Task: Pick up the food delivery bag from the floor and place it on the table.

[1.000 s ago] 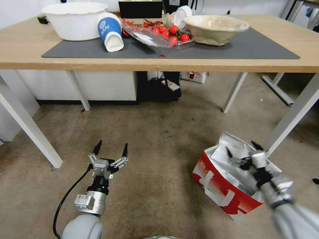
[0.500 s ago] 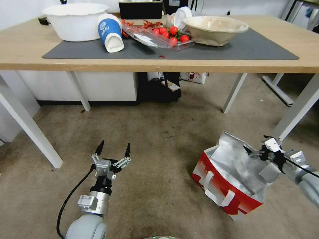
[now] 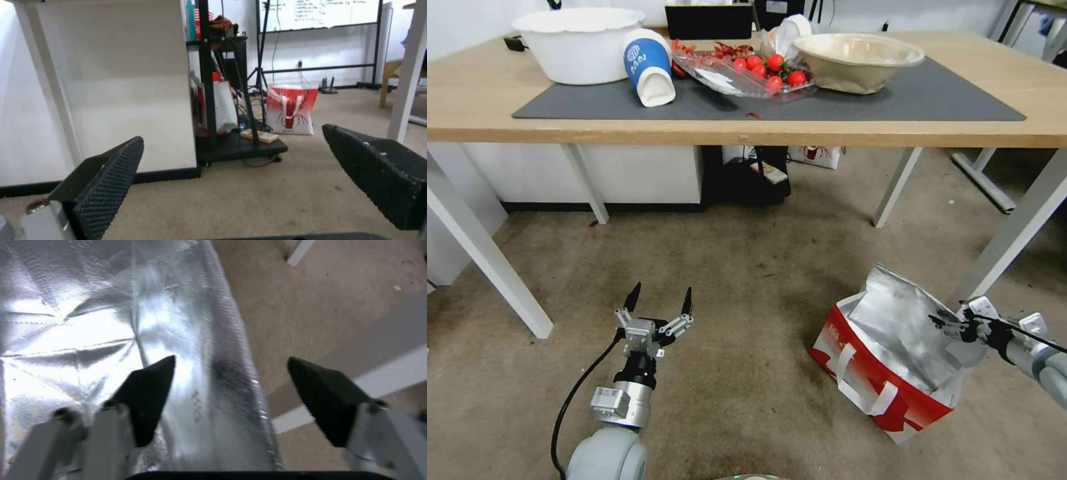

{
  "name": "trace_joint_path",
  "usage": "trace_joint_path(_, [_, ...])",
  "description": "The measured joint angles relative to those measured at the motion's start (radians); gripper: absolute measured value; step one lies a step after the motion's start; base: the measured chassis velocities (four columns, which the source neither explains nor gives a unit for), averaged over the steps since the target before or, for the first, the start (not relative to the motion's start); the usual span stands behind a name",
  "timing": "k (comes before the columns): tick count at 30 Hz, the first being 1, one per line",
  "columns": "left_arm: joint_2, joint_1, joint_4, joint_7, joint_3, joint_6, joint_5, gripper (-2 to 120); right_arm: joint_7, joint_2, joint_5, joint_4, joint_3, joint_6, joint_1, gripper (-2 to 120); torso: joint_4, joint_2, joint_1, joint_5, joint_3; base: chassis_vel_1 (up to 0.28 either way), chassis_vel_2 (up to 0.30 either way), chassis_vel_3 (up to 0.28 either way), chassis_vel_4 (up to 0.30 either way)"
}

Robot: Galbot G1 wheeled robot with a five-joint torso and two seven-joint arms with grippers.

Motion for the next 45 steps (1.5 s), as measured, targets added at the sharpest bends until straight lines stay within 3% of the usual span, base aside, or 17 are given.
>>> trace_joint_path(18, [0.007, 0.007, -0.007, -0.026, 0.006, -0.016, 0.000, 100, 0.005, 0.020, -0.022, -0.011, 0.004, 0.030, -0.017, 0, 0.0000, 0.001, 0.000, 0.0000, 0.000, 0.000, 0.000, 0.000, 0.000])
trace_joint_path(28, [0.010, 0.000, -0.005, -0.018, -0.003, -0.047, -0.004, 100, 0.007, 0.022, 0.046, 0.059, 0.029, 0.038, -0.060, 0, -0.0001, 0.001, 0.000, -0.0001, 0.000, 0.000, 0.000, 0.000, 0.000])
trace_joint_path(37, [0.017, -0.005, -0.002, -0.041, -0.012, -0.036, -0.006, 100, 0.033, 0.010, 0.195, 0.378, 0.047, 0.009, -0.158, 0, 0.0000, 0.001, 0.000, -0.0002, 0.000, 0.000, 0.000, 0.000, 0.000])
trace_joint_path(39, [0.023, -0.002, -0.005, -0.040, -0.022, -0.034, -0.013, 100, 0.045, -0.020, 0.235, 0.489, 0.055, -0.015, -0.183, 0, 0.0001, 0.001, 0.000, -0.0003, 0.000, 0.000, 0.000, 0.000, 0.000])
trace_joint_path(45, [0.025, 0.002, -0.013, -0.031, -0.031, -0.030, -0.024, 100, 0.061, -0.092, 0.291, 0.652, 0.095, -0.043, -0.232, 0, -0.0001, 0.001, 0.000, -0.0004, 0.000, 0.000, 0.000, 0.000, 0.000])
